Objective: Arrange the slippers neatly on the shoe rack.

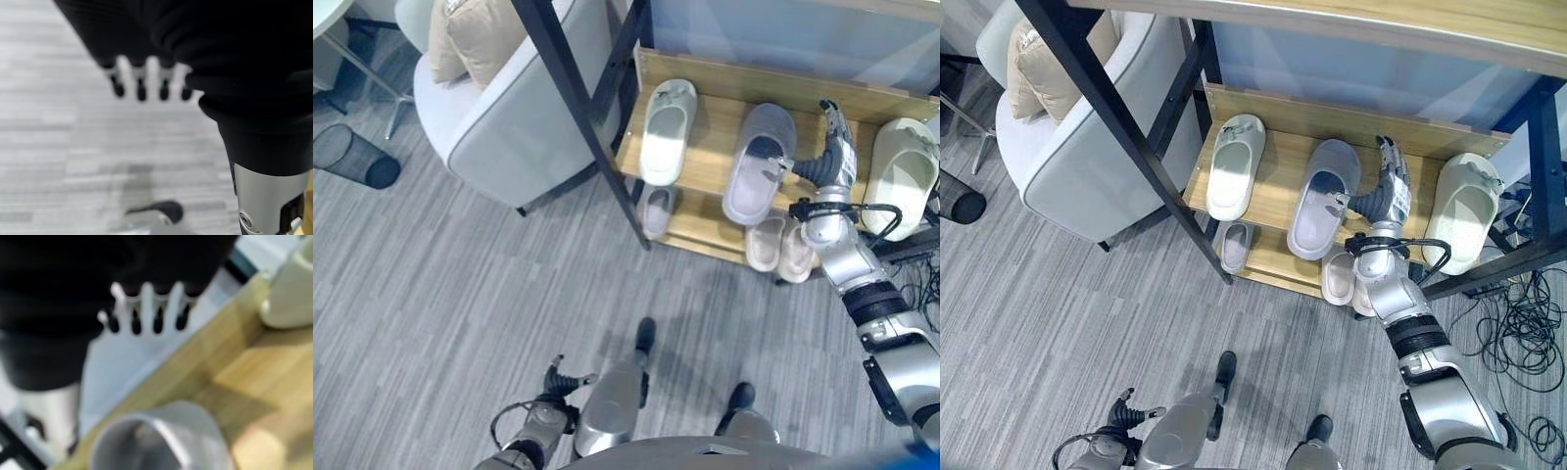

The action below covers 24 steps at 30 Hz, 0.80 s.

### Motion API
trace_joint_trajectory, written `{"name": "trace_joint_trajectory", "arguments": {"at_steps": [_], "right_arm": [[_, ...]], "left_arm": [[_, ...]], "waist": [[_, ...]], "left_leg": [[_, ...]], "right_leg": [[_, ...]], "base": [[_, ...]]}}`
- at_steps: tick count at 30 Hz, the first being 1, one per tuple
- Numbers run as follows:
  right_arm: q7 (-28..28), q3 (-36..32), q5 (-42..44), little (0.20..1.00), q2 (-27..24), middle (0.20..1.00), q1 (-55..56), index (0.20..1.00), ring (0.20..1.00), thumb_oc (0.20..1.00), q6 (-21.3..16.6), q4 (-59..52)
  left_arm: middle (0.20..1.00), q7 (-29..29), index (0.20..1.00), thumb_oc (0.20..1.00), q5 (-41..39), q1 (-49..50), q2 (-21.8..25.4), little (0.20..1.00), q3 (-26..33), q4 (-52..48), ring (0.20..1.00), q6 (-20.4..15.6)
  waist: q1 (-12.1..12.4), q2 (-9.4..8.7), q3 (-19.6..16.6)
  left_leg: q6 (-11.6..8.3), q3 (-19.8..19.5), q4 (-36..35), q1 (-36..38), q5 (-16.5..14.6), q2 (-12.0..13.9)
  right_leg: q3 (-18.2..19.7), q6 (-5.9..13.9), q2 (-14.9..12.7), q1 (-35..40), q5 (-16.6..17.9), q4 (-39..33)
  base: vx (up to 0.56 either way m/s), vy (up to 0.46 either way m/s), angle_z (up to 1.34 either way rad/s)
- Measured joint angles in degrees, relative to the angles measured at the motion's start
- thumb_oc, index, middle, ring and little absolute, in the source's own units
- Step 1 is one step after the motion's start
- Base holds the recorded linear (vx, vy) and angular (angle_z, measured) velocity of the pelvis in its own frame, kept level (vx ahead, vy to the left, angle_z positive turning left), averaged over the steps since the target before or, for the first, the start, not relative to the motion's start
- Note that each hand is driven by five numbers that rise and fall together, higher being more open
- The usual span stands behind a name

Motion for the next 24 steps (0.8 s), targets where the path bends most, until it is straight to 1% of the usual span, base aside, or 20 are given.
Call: {"name": "trace_joint_trajectory", "arguments": {"at_steps": [3, 6, 7, 9, 11, 12, 15, 17, 20, 22, 24], "right_arm": [[0.1, 0.56, 0.11, 1.0, 0.0, 1.0, 0.37, 1.0, 1.0, 1.0, -0.07, 1.91], [0.83, 3.53, 0.63, 1.0, -0.37, 1.0, -0.49, 1.0, 1.0, 1.0, 0.0, 3.59], [1.02, 3.65, 0.04, 1.0, -1.45, 1.0, -0.94, 1.0, 1.0, 1.0, 0.04, 3.61], [1.13, 3.63, -0.1, 1.0, -1.45, 1.0, -0.92, 1.0, 1.0, 1.0, 0.12, 4.86], [1.13, 3.54, 0.31, 1.0, -1.02, 1.0, -1.77, 1.0, 1.0, 1.0, 0.23, 8.55], [1.13, 3.35, 2.13, 1.0, -0.64, 1.0, -2.23, 1.0, 1.0, 1.0, 0.01, 11.77], [1.16, 2.89, 3.0, 1.0, -0.8, 1.0, -5.54, 1.0, 1.0, 1.0, 0.21, 15.88], [1.16, 3.18, 4.51, 1.0, -0.88, 1.0, -9.61, 1.0, 1.0, 1.0, 0.68, 21.54], [1.25, 4.47, 6.69, 1.0, -1.49, 1.0, -12.51, 1.0, 1.0, 1.0, 0.84, 22.14], [1.24, 4.81, 6.72, 1.0, -2.11, 1.0, -13.63, 1.0, 1.0, 1.0, 0.94, 22.13], [1.3, 4.98, 6.85, 1.0, -2.06, 1.0, -14.69, 1.0, 1.0, 1.0, 0.93, 22.4]], "left_arm": [[1.0, -0.01, 1.0, 1.0, 0.0, 0.0, 0.08, 1.0, 0.03, 0.08, 1.0, 0.05], [1.0, -0.02, 1.0, 1.0, -0.06, -1.1, 0.74, 1.0, 0.16, 0.63, 1.0, 0.0], [1.0, 0.24, 1.0, 1.0, 0.02, -1.48, 1.0, 1.0, 0.05, 0.59, 1.0, 0.02], [1.0, 0.27, 1.0, 1.0, 0.03, -1.5, 0.99, 1.0, -0.04, 0.59, 1.0, 0.08], [1.0, 0.27, 1.0, 1.0, 0.03, -1.83, 1.14, 1.0, -0.09, 0.05, 1.0, -0.01], [1.0, 0.23, 1.0, 1.0, 0.03, -1.67, 1.13, 1.0, -0.12, 0.07, 1.0, 0.0], [1.0, 0.17, 1.0, 1.0, 0.03, -1.58, 1.16, 1.0, -0.11, 0.18, 1.0, -0.02], [1.0, 0.14, 1.0, 1.0, -0.01, -1.59, 1.17, 1.0, -0.1, 0.79, 1.0, -0.08], [1.0, 0.04, 1.0, 1.0, 0.04, -1.53, 1.56, 1.0, -0.13, 1.31, 1.0, -0.09], [1.0, -0.09, 1.0, 1.0, 0.05, -1.52, 2.26, 1.0, -2.22, 1.36, 1.0, -0.05], [1.0, -0.13, 1.0, 1.0, 0.05, -1.5, 2.06, 1.0, -2.4, 1.38, 1.0, -0.05]], "waist": [[0.03, -0.18, 0.1], [0.28, -0.71, 0.35], [0.65, -1.21, 0.55], [1.22, -2.53, 1.27], [1.46, -3.08, 1.57], [2.2, -3.15, 1.63], [2.25, -3.13, 1.67], [2.35, -3.13, 1.67], [2.78, -3.1, 1.69], [2.67, -3.08, 1.69], [3.23, -3.06, 1.7]], "left_leg": [[-0.01, -0.68, 0.0, 0.01, 0.0, 0.1], [-0.02, -0.85, 0.01, -0.18, 0.0, 0.23], [-0.05, -1.16, 0.18, -0.82, 0.03, 0.2], [-0.1, -1.61, 0.2, -1.37, 0.06, -0.01], [-0.16, -2.53, 0.52, -2.85, 0.12, -0.13], [-0.13, -2.5, 0.52, -3.07, 0.15, -0.43], [-0.13, -2.55, 0.51, -3.06, 0.15, -0.58], [-0.13, -2.58, 0.51, -3.06, 0.15, -0.73], [-0.13, -2.82, 0.49, -3.45, 0.15, -0.91], [-0.13, -3.92, 0.86, -4.7, 0.15, -0.99], [-0.11, -4.02, 0.89, -5.03, 0.17, -1.13]], "right_leg": [[-0.49, -0.02, 0.34, 0.51, 0.05, -0.43], [-0.52, -0.06, 0.48, 0.41, 0.09, -0.45], [-1.14, -0.06, 0.49, 0.2, 0.1, -0.45], [-1.79, -0.06, 0.46, 0.19, 0.09, -0.66], [-2.89, -0.08, 0.61, -0.35, 0.17, -1.05], [-2.99, 0.03, 0.43, -0.31, 0.38, -1.54], [-3.4, 0.16, 0.68, 0.6, 1.32, -3.47], [-3.49, 0.24, 0.55, 0.73, 1.37, -3.56], [-3.85, 0.35, 0.51, 0.78, 1.54, -3.93], [-5.16, 0.33, 0.81, 0.71, 1.73, -4.57], [-5.41, 0.37, 0.8, 0.66, 1.87, -4.99]], "base": [[0.01, 0.002, 0.07], [-0.01, -0.001, 0.03], [-0.04, 0.004, 0.13], [-0.03, 0.001, 0.17], [0.0, 0.022, 0.19], [0.0, 0.034, 0.16], [0.0, 0.044, 0.01], [0.0, 0.007, 0.02], [0.0, 0.006, 0.06], [-0.01, 0.015, 0.21], [0.0, 0.016, 0.08]]}}
